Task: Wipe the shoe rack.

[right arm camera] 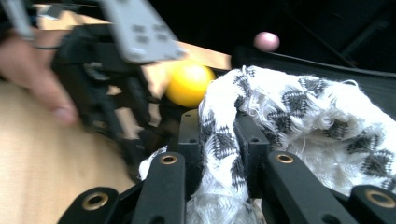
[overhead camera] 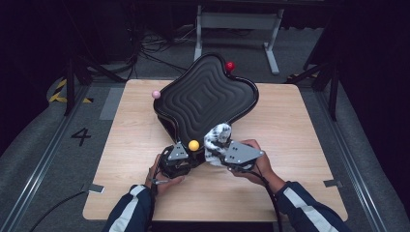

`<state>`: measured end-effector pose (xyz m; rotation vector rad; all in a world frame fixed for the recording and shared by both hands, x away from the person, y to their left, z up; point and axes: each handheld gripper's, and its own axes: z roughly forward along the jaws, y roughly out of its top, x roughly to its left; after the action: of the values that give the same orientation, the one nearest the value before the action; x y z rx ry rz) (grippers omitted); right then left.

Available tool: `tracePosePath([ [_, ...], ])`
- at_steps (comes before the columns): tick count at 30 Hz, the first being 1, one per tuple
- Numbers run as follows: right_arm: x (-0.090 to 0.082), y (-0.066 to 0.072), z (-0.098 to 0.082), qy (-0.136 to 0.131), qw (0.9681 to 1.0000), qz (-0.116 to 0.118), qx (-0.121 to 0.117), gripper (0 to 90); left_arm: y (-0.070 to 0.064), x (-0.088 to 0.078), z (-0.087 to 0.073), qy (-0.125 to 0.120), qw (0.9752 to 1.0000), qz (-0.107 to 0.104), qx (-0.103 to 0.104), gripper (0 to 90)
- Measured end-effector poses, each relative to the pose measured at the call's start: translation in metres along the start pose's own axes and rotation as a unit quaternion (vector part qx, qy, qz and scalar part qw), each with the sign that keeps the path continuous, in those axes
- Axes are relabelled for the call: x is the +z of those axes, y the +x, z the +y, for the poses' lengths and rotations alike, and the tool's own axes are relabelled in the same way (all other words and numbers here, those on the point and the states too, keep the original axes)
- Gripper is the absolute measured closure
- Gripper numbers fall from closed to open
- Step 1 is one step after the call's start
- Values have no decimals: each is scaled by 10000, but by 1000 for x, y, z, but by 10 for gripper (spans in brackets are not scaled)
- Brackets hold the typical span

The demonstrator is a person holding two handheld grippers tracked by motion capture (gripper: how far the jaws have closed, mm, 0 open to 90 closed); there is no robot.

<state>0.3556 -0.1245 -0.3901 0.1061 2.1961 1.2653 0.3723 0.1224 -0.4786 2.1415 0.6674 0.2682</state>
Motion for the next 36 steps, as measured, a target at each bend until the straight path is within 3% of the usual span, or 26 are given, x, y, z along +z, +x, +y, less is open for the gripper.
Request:
tracePosePath([
  [1,-7,-10,-5,31,9997,-216,65,760,0,0,0,0,10000,0,0,732],
  [2,-7,-10,-5,31,9997,-216,65,760,0,0,0,-1,10000,1,1,732],
  [8,-31,-48,-21,92,9950,-897,420,760,0,0,0,-9,10000,7,16,732],
  [13,-53,-78,-30,-35,9874,-1338,848,760,0,0,0,-2,10000,16,24,732],
  [17,-69,-91,-32,-106,9813,-1660,970,760,0,0,0,10,10000,-1,-27,732],
  [23,-81,-97,-33,-226,9781,-1785,1048,760,1,0,0,-1,10000,1,11,730],
  [28,-86,-94,-33,-253,9799,-1708,996,760,-1,0,0,11,10000,36,59,688],
  [33,-90,-89,-34,-273,9822,-1593,952,760,-3,-1,-1,64,9995,288,129,575],
  [36,-93,-86,-36,-303,9835,-1498,969,760,-5,-4,-2,135,9982,579,112,493],
])
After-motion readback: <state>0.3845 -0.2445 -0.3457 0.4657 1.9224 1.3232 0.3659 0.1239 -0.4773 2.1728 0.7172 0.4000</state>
